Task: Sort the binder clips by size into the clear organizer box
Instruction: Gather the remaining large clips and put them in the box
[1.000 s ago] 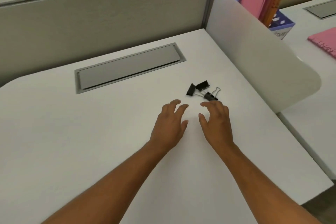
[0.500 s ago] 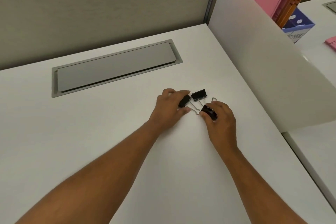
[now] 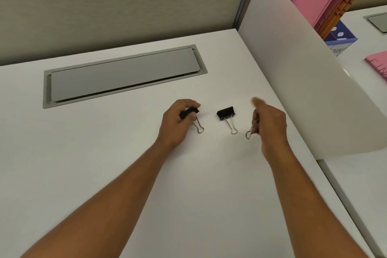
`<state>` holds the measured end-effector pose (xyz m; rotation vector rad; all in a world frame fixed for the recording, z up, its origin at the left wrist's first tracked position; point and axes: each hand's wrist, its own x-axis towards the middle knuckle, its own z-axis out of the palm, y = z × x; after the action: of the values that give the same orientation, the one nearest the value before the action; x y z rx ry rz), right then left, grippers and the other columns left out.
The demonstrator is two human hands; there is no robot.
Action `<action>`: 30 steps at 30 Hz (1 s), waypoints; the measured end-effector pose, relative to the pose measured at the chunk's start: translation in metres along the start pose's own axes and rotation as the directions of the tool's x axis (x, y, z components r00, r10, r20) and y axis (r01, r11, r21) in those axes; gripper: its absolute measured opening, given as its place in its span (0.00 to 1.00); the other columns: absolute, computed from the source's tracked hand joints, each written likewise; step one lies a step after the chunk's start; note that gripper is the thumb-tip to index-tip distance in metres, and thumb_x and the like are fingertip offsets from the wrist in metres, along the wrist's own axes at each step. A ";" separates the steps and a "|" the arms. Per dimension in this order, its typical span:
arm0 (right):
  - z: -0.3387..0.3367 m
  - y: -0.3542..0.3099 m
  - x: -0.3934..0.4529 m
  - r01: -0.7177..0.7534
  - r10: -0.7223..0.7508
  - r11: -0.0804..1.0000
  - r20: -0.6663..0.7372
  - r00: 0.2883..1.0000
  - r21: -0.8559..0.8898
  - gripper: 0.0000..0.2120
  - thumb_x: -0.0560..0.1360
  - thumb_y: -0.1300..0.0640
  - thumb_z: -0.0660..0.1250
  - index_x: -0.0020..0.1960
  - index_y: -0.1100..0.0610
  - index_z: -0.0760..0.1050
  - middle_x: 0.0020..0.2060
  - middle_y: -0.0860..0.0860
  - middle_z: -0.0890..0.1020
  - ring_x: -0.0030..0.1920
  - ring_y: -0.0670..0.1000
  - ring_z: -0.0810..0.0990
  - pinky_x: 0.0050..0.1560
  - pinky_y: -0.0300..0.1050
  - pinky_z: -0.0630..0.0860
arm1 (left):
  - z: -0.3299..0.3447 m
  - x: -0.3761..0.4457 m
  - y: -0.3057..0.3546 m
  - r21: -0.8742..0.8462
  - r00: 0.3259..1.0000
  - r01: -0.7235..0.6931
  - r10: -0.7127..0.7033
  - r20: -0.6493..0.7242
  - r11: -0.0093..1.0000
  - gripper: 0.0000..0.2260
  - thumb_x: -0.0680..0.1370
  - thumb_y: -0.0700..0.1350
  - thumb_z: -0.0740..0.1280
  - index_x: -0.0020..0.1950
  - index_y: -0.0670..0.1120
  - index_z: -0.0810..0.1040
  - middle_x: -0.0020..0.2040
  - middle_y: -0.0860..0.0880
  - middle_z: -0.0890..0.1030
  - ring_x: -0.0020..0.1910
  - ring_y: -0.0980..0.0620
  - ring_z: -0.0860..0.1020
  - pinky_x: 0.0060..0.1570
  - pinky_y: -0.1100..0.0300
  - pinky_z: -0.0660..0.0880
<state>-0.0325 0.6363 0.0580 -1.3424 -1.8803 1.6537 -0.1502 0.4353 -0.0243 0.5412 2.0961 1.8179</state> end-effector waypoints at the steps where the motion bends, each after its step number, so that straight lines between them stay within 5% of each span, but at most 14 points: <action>1: 0.005 -0.001 0.004 0.107 -0.096 0.962 0.054 0.994 -0.253 0.24 0.74 0.43 0.72 0.34 0.61 0.70 0.28 0.51 0.73 0.28 0.51 0.71 0.36 0.47 0.70 | -0.001 0.000 0.001 -0.006 0.999 0.036 -0.036 0.001 0.999 0.14 0.79 0.32 0.68 0.59 0.47 0.83 0.58 0.52 0.84 0.55 0.52 0.83 0.59 0.51 0.81; 3: 0.017 0.000 0.009 0.225 -0.184 0.792 0.131 0.974 -0.567 0.23 0.70 0.38 0.74 0.45 0.58 0.75 0.35 0.47 0.80 0.35 0.52 0.79 0.39 0.48 0.76 | -0.003 0.000 0.003 -0.023 0.996 0.086 -0.086 0.008 0.996 0.16 0.77 0.32 0.69 0.61 0.49 0.82 0.58 0.55 0.85 0.51 0.53 0.83 0.57 0.54 0.81; 6: 0.035 0.003 0.009 0.232 -0.138 0.602 0.187 0.973 -0.764 0.36 0.66 0.30 0.75 0.65 0.51 0.75 0.53 0.48 0.82 0.53 0.55 0.83 0.49 0.49 0.79 | -0.008 0.002 0.009 -0.092 0.990 0.141 -0.142 -0.002 0.986 0.17 0.76 0.33 0.71 0.61 0.49 0.82 0.58 0.52 0.85 0.50 0.52 0.85 0.55 0.58 0.81; 9: 0.049 0.009 0.009 0.242 -0.151 0.505 0.191 0.970 -0.829 0.35 0.68 0.30 0.75 0.64 0.53 0.76 0.55 0.53 0.83 0.54 0.58 0.83 0.46 0.47 0.74 | -0.017 -0.004 0.017 -0.228 0.971 0.234 -0.237 0.012 0.945 0.14 0.77 0.33 0.72 0.60 0.46 0.83 0.56 0.44 0.86 0.46 0.51 0.84 0.47 0.60 0.79; 15: 0.050 0.017 -0.038 0.321 -0.253 0.756 0.197 0.947 -0.570 0.18 0.69 0.38 0.76 0.54 0.44 0.78 0.40 0.46 0.85 0.41 0.50 0.85 0.41 0.46 0.81 | -0.046 -0.070 0.038 -0.330 0.893 0.430 -0.450 0.017 0.841 0.15 0.77 0.29 0.65 0.55 0.44 0.86 0.50 0.45 0.84 0.35 0.52 0.76 0.35 0.61 0.74; 17: 0.051 0.021 -0.073 0.356 -0.247 0.815 0.281 0.927 -0.458 0.17 0.69 0.40 0.78 0.54 0.43 0.79 0.34 0.45 0.83 0.34 0.43 0.82 0.35 0.39 0.78 | -0.061 -0.106 0.044 -0.332 0.852 0.502 -0.523 0.029 0.798 0.16 0.76 0.30 0.62 0.53 0.44 0.86 0.47 0.46 0.81 0.32 0.51 0.72 0.33 0.59 0.72; 19: 0.054 0.027 -0.111 0.400 -0.247 0.827 0.384 0.890 -0.395 0.17 0.69 0.41 0.79 0.55 0.42 0.79 0.30 0.45 0.80 0.30 0.41 0.78 0.30 0.31 0.70 | -0.074 -0.141 0.051 -0.343 0.808 0.561 -0.588 0.031 0.753 0.16 0.77 0.33 0.61 0.51 0.44 0.87 0.45 0.46 0.79 0.33 0.50 0.71 0.35 0.58 0.73; 24: 0.070 0.049 -0.190 0.531 -0.233 0.773 0.622 0.748 -0.348 0.19 0.69 0.39 0.78 0.56 0.40 0.77 0.26 0.45 0.77 0.28 0.44 0.76 0.30 0.34 0.68 | -0.094 -0.211 0.083 -0.311 0.790 0.582 -0.614 -0.006 0.752 0.12 0.77 0.53 0.73 0.49 0.45 0.86 0.41 0.47 0.77 0.36 0.52 0.71 0.39 0.56 0.73; 30: 0.085 0.055 -0.248 0.588 -0.220 0.741 0.711 0.668 -0.323 0.19 0.71 0.41 0.74 0.60 0.40 0.76 0.30 0.42 0.78 0.32 0.43 0.78 0.33 0.40 0.75 | -0.120 -0.261 0.100 -0.067 0.825 0.521 -0.522 -0.217 0.851 0.07 0.75 0.52 0.77 0.48 0.51 0.86 0.40 0.54 0.84 0.29 0.63 0.75 0.38 0.64 0.69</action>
<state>0.0577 0.3841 0.0687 -0.3426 -2.9440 1.4723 0.0310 0.2183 0.0890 -0.2527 2.1006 1.6073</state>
